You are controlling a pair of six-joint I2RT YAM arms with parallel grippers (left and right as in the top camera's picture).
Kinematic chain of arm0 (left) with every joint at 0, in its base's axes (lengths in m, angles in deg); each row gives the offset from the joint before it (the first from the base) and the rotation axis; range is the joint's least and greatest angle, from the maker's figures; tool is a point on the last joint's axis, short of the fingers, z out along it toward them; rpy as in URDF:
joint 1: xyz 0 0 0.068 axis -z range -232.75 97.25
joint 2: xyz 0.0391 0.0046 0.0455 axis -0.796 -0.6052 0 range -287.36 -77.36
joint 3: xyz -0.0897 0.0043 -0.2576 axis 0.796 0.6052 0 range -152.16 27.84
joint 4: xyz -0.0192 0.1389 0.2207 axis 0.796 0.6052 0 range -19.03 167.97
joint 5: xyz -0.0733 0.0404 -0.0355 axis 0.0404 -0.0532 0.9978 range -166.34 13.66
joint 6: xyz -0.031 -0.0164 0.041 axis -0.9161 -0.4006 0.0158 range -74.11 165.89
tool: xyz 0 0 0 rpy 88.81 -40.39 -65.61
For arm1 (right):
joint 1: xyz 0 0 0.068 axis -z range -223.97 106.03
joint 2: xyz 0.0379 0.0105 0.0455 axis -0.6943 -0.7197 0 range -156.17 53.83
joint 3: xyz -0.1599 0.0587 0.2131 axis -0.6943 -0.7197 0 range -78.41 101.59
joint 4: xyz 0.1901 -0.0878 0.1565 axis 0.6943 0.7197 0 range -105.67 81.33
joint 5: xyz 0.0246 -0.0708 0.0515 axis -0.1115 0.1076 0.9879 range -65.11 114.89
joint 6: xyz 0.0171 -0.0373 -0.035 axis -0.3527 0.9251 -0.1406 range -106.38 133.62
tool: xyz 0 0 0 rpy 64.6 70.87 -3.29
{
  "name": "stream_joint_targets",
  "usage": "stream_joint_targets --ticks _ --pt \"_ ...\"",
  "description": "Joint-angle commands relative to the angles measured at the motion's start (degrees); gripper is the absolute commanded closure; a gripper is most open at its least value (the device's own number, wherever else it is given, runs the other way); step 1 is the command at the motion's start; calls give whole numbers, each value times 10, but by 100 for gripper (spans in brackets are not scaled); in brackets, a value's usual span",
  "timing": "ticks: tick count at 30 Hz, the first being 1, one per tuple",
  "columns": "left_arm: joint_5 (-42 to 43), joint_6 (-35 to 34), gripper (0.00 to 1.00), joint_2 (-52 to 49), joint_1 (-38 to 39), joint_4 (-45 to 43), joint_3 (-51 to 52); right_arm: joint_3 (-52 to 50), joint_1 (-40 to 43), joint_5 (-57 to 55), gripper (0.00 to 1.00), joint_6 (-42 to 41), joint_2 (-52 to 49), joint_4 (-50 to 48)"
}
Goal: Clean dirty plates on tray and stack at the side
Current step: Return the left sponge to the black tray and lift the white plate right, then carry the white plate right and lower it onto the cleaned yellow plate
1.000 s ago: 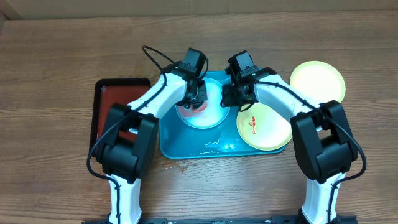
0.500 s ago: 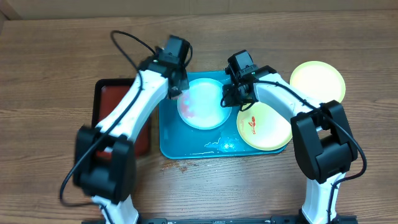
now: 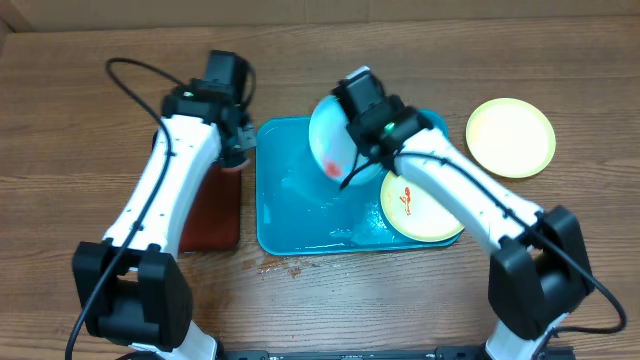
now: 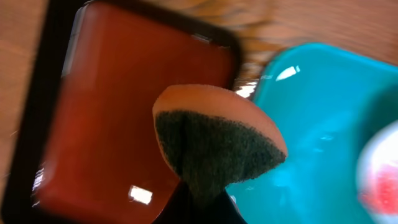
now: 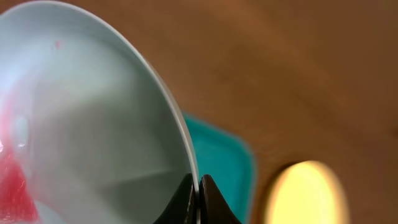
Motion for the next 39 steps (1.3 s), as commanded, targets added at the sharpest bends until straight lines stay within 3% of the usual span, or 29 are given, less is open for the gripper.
stream_joint_targets --ticks 1,6,14,19,21,24,26,29,34,39 --pt "-3 0 96 8 -32 17 -5 16 -50 -243 96 92 22 -37" --pt "-3 0 96 8 -79 43 -5 16 -118 -357 96 247 22 -125" --pt "-1 1 96 8 -117 59 -5 16 -170 -413 96 431 22 -238" --pt "6 1 96 8 -119 59 -5 16 -176 -417 96 453 22 -260" --pt "5 1 96 8 -120 59 -5 16 -175 -409 96 414 22 -259" --pt "5 1 96 8 -119 59 -5 16 -167 -369 96 269 22 -217" --pt "5 1 96 8 -119 60 -5 15 -154 -241 96 166 22 -100" --pt "6 1 96 8 -119 61 -5 14 -122 -4 96 159 21 12" --pt "6 1 96 8 -119 59 -5 17 -68 -87 96 24 42 -16" --pt "5 1 96 8 -119 60 -5 17 66 76 96 -75 88 -14"
